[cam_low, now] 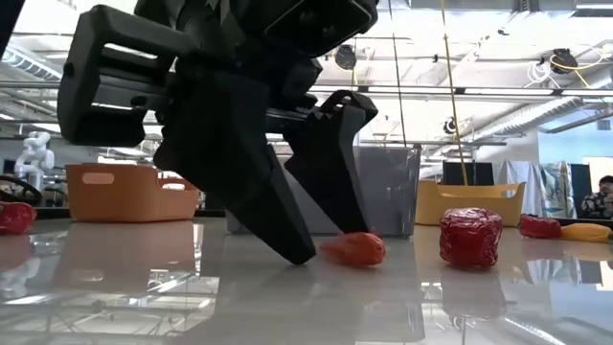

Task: Sort produce into baskets
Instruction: Put the orange chili into the orange bin

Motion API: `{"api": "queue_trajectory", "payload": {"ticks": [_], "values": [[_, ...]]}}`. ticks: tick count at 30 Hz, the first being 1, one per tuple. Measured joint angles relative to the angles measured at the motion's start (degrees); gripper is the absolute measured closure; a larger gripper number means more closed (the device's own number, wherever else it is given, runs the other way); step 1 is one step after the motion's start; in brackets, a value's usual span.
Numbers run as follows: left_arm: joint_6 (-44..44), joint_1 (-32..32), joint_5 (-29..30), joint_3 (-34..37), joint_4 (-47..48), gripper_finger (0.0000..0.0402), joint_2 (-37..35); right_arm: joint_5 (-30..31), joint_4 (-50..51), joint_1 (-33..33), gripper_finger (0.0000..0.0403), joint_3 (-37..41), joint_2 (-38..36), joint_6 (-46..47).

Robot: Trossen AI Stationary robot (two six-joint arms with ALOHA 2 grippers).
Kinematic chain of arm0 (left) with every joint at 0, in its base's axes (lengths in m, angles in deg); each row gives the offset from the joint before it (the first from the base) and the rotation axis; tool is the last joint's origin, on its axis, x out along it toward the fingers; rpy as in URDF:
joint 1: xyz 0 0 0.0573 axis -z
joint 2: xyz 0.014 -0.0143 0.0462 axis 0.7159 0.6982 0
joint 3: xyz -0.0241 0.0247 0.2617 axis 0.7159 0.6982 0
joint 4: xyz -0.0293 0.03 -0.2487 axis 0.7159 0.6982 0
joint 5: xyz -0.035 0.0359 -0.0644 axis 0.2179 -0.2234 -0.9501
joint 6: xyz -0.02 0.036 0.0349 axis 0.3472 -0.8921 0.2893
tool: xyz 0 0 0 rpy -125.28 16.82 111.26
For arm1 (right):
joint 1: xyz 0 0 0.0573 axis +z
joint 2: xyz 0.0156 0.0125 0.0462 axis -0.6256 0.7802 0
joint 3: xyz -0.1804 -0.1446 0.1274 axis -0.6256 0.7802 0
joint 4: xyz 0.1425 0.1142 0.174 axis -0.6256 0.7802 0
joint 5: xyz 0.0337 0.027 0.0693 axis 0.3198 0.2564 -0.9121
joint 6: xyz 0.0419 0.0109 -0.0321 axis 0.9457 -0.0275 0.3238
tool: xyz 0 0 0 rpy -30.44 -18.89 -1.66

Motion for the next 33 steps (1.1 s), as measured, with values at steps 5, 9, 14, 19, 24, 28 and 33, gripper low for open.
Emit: {"api": "queue_trajectory", "payload": {"ticks": [5, 9, 14, 19, 24, 28, 33], "values": [[0.0, -0.7, -3.0, 0.0, 2.4, 0.0168, -0.1, 0.1, 0.6, -2.1, 0.0305, 0.0, 0.0, -0.1], [0.0, -0.9, -3.1, 0.0, 2.8, 0.0189, -0.1, 0.1, 0.7, -3.5, 0.0305, 0.0, 0.0, -1.2], [-0.1, -1.2, -3.5, 0.0, 3.1, 0.0221, -0.1, -0.2, 0.8, -4.4, 0.0305, 0.0, 0.0, -2.6], [-0.1, -1.2, -3.5, 0.0, 3.2, 0.0256, -0.1, -0.3, 1.2, -4.5, 0.0305, 0.0, 0.0, -2.8], [-0.1, -1.2, -3.5, 0.0, 3.4, 0.0291, -0.1, -0.4, 1.2, -4.5, 0.0305, 0.0, 0.0, -2.9], [-0.1, -1.2, -3.5, 0.0, 3.4, 0.0316, -0.1, -0.4, 1.2, -4.5, 0.0305, 0.0, 0.0, -3.6], [-0.1, -1.3, -3.2, 0.0, 3.4, 0.0348, -0.1, -0.4, 1.2, -4.5, 0.0305, 0.0, 0.0, -3.7]]}}
